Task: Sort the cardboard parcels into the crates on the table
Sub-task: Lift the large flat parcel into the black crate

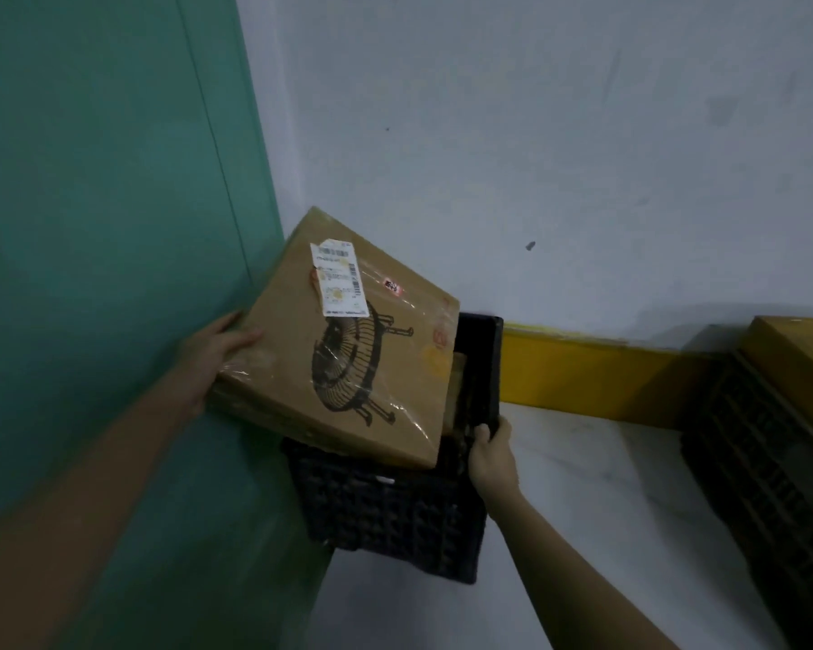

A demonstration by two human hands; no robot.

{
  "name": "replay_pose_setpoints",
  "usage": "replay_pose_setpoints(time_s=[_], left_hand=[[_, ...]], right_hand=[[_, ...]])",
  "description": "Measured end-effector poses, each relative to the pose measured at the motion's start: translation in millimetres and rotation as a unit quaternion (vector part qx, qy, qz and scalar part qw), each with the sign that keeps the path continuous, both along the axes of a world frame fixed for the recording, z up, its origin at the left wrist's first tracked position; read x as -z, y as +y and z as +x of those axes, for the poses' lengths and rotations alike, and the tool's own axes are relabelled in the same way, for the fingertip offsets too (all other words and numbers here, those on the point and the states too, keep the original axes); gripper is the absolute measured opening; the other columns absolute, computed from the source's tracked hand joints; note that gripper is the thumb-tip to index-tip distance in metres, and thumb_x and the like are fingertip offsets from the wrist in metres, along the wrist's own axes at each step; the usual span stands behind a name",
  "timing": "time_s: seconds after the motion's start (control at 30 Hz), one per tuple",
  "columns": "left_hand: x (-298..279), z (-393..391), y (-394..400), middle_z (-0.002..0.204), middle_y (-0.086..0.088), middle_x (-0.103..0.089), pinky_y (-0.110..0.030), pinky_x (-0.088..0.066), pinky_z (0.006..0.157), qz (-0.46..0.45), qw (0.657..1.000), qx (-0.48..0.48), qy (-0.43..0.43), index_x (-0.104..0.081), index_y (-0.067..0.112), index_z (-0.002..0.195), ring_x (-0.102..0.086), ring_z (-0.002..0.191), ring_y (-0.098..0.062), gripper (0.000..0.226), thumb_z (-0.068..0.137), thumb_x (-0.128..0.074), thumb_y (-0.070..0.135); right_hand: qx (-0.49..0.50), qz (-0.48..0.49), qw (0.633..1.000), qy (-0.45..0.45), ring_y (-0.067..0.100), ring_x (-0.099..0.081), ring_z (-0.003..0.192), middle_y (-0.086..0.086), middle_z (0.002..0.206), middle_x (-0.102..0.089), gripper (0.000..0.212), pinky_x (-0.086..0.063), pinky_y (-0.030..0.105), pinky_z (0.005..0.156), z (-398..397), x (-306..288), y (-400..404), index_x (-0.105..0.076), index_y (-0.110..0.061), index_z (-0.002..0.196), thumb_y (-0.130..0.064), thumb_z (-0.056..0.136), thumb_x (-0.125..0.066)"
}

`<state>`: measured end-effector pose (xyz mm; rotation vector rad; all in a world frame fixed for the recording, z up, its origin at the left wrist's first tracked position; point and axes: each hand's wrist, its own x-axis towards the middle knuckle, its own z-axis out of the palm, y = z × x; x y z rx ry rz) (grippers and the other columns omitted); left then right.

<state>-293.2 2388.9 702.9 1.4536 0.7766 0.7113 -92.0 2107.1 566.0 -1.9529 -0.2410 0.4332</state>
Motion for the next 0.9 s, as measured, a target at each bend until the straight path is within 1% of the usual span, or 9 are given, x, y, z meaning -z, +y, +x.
replay_pose_setpoints(time_s=[0.03,0.17,0.23,0.3,0.4,0.53,0.6,0.7,0.9], left_hand=[[2.3,3.1,2.9,0.126,-0.01,-0.067,-0.039,-0.052,0.096,-0.003,1.0,0.0,0.009,-0.049,0.016,0.145,-0.067,0.106,-0.029,0.061,0.087,-0.068,0.018],[5.1,19.1,2.2,0.097,-0.004,-0.077,-0.026,-0.056,0.056,-0.065,0.995,0.058,0.054,-0.062,0.016,0.128,-0.074,0.075,-0.02,0.043,0.087,-0.068,0.031],[12.1,29.7,-1.5,0.092,-0.006,-0.077,-0.028,-0.056,0.052,-0.089,0.99,0.078,0.075,-0.065,0.018,0.123,-0.074,0.069,-0.021,0.039,0.087,-0.067,0.032],[17.3,44.5,-6.2,0.098,-0.009,-0.077,-0.032,-0.057,0.061,-0.085,0.986,0.099,0.109,-0.064,0.02,0.126,-0.074,0.077,-0.026,0.04,0.087,-0.067,0.031],[23.7,64.5,-11.1,0.111,-0.01,-0.073,-0.037,-0.055,0.076,-0.049,0.981,0.102,0.156,-0.056,0.025,0.138,-0.071,0.093,-0.031,0.048,0.091,-0.064,0.03],[34.9,73.7,-14.3,0.137,-0.004,-0.058,-0.023,-0.043,0.067,0.142,0.963,0.031,0.225,-0.039,0.029,0.151,-0.059,0.087,-0.01,0.057,0.097,-0.056,0.025],[44.8,75.1,-16.5,0.147,-0.004,-0.049,-0.03,-0.047,0.083,0.18,0.952,0.036,0.246,-0.033,0.03,0.153,-0.058,0.104,-0.017,0.071,0.091,-0.067,0.032],[50.0,79.1,-19.4,0.156,-0.004,-0.038,-0.044,-0.042,0.105,0.18,0.945,0.042,0.269,-0.027,0.029,0.156,-0.047,0.131,-0.03,0.096,0.078,-0.08,0.043],[45.8,79.2,-14.3,0.152,-0.005,-0.044,-0.043,-0.044,0.106,0.177,0.947,0.06,0.261,-0.03,0.027,0.155,-0.051,0.128,-0.028,0.095,0.077,-0.083,0.037]], right_hand=[[0.015,-0.024,1.0,-0.013,0.04,-0.057,0.116,0.017,0.136,-0.054,0.047,-0.049,0.048,0.092,-0.3,1.8,2.1,-0.024,-0.013,0.152,-0.032,0.108,-0.025],[0.032,-0.066,0.997,0.033,0.036,-0.061,0.091,0.017,0.108,-0.061,0.04,-0.053,0.05,0.082,7.1,9.2,6.7,-0.041,-0.009,0.136,-0.031,0.108,-0.022],[0.027,-0.069,0.997,0.032,0.032,-0.06,0.084,0.012,0.098,-0.059,0.039,-0.051,0.047,0.077,9.3,13.2,6.4,-0.044,-0.01,0.131,-0.032,0.108,-0.022],[0.029,-0.073,0.997,0.014,0.028,-0.056,0.084,0.007,0.096,-0.056,0.04,-0.049,0.044,0.078,11.0,16.9,6.0,-0.047,-0.01,0.129,-0.033,0.108,-0.022],[0.034,-0.068,0.997,0.012,0.029,-0.054,0.093,0.009,0.107,-0.056,0.041,-0.046,0.042,0.084,12.8,18.7,6.3,-0.048,-0.01,0.129,-0.034,0.108,-0.021],[0.034,-0.05,0.998,0.006,0.034,-0.058,0.1,0.013,0.115,-0.059,0.04,-0.049,0.047,0.09,14.9,21.7,6.0,-0.048,-0.011,0.129,-0.034,0.108,-0.022],[0.031,-0.038,0.999,0.01,0.033,-0.057,0.1,0.011,0.113,-0.059,0.041,-0.049,0.046,0.09,16.2,23.9,5.6,-0.047,-0.012,0.131,-0.034,0.108,-0.022],[0.03,-0.025,0.999,0.023,0.029,-0.055,0.096,0.006,0.108,-0.055,0.042,-0.048,0.043,0.087,18.0,26.6,5.6,-0.044,-0.016,0.137,-0.036,0.107,-0.022],[0.03,-0.017,0.999,0.02,0.029,-0.053,0.095,0.009,0.116,-0.058,0.043,-0.047,0.041,0.087,19.0,28.8,6.6,-0.043,-0.016,0.14,-0.034,0.108,-0.022]])
